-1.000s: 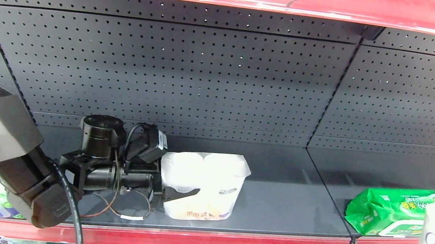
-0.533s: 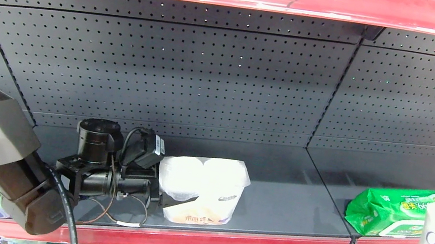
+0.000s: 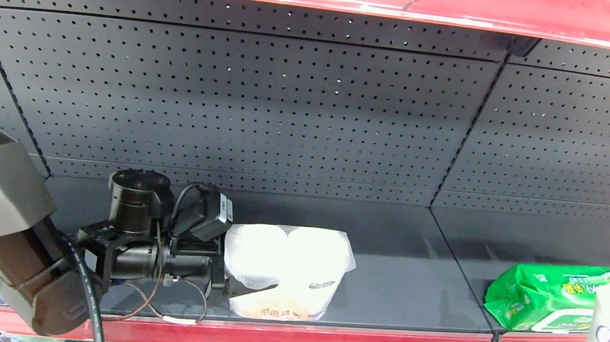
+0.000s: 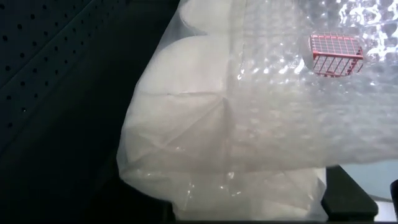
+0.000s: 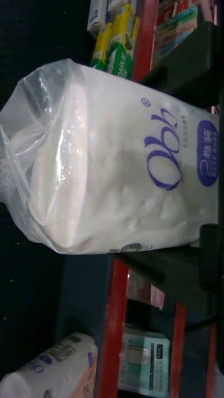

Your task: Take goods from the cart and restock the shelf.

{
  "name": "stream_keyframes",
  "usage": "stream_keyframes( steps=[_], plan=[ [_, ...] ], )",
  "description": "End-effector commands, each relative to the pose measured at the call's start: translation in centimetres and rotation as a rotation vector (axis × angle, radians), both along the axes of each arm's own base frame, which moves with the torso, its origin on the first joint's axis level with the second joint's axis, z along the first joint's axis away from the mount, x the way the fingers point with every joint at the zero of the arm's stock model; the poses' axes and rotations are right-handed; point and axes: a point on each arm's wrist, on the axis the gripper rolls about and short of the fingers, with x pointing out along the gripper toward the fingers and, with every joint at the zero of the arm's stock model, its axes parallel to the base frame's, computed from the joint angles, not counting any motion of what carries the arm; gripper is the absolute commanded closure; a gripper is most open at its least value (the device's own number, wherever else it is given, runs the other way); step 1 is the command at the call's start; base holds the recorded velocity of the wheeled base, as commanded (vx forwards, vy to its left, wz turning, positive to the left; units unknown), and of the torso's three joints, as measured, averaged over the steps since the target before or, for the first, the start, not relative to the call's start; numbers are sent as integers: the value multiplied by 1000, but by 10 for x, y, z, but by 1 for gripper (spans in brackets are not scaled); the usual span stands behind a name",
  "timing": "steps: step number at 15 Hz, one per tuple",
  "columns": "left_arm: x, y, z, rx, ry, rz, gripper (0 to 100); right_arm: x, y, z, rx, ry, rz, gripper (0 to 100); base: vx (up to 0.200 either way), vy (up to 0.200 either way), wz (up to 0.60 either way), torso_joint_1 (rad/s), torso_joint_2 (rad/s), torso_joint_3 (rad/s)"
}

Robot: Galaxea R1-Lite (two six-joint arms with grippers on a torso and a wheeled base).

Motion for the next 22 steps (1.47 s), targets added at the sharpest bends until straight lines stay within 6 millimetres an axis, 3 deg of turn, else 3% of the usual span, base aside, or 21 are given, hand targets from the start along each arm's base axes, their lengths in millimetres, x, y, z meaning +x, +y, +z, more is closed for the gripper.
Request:
stream_keyframes(
  steps=[1, 22],
  plan=[
    [-2, -3, 1, -1, -1, -11, 100, 0, 0, -1, -1, 5, 1, 100, 0, 0, 0, 0, 0, 0],
    [-4, -3, -3, 13, 5, 5, 100, 1, 0, -3, -1, 11, 1, 100, 0, 0, 0, 0, 0, 0]
  ],
)
